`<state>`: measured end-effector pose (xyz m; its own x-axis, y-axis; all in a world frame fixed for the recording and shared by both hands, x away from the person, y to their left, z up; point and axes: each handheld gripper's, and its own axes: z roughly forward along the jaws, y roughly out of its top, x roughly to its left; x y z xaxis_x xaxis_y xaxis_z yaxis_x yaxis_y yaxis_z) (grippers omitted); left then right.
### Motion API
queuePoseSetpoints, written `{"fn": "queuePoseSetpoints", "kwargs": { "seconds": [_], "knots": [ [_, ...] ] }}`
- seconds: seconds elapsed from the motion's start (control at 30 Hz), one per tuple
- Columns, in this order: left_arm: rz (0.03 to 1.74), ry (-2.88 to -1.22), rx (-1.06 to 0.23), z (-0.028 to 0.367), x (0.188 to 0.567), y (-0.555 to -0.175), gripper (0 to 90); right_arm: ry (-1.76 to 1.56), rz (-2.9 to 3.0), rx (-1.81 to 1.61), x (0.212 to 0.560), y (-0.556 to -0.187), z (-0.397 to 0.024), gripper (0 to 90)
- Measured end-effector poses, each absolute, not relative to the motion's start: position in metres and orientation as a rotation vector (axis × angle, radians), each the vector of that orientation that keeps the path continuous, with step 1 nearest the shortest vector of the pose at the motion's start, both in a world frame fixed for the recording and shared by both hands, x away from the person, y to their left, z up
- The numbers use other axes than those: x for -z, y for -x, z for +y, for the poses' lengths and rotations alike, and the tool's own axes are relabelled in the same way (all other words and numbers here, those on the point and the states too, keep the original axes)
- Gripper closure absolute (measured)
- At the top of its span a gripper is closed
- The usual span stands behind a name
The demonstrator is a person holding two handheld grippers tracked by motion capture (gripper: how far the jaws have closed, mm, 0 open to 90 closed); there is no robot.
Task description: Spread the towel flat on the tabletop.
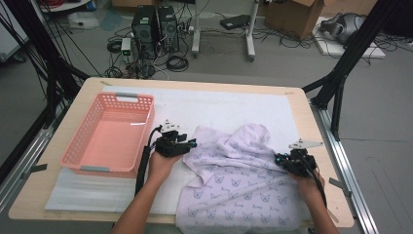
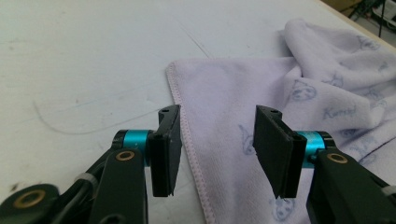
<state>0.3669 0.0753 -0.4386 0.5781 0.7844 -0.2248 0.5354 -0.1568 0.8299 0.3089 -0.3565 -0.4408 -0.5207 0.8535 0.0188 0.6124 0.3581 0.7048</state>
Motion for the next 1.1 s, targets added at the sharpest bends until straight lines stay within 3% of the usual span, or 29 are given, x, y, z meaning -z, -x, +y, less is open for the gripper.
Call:
{"fn": "queuePoseSetpoints", "kwargs": {
  "seconds": [0.2, 0.37, 0.6, 0.83, 0.9, 1.0, 1.1],
  "knots": [
    [1.081, -1.823, -0.347, 0.069, 0.439, -0.379, 48.8, -1.355, 2.252, -0.882, 0.437, -0.268, -0.387, 85.7],
    [1.167, -1.839, -0.318, 0.068, 0.453, -0.39, 47.1, -1.395, 2.173, -0.974, 0.432, -0.26, -0.398, 61.8],
    [1.115, -1.825, -0.297, 0.053, 0.446, -0.399, 46.4, -1.382, 2.108, -1.054, 0.427, -0.28, -0.393, 58.0],
    [1.133, -1.874, -0.281, 0.032, 0.452, -0.411, 45.5, -1.402, 2.113, -1.041, 0.429, -0.329, -0.38, 50.6],
    [1.126, -1.882, -0.289, 0.029, 0.453, -0.411, 52.7, -1.388, 2.143, -1.011, 0.431, -0.344, -0.375, 50.0],
    [1.109, -1.895, -0.288, 0.028, 0.453, -0.41, 81.6, -1.382, 2.17, -1.0, 0.435, -0.366, -0.368, 48.7],
    [1.14, -1.907, -0.332, 0.033, 0.448, -0.409, 84.2, -1.409, 2.162, -1.002, 0.438, -0.382, -0.362, 49.0]
  ]
}}
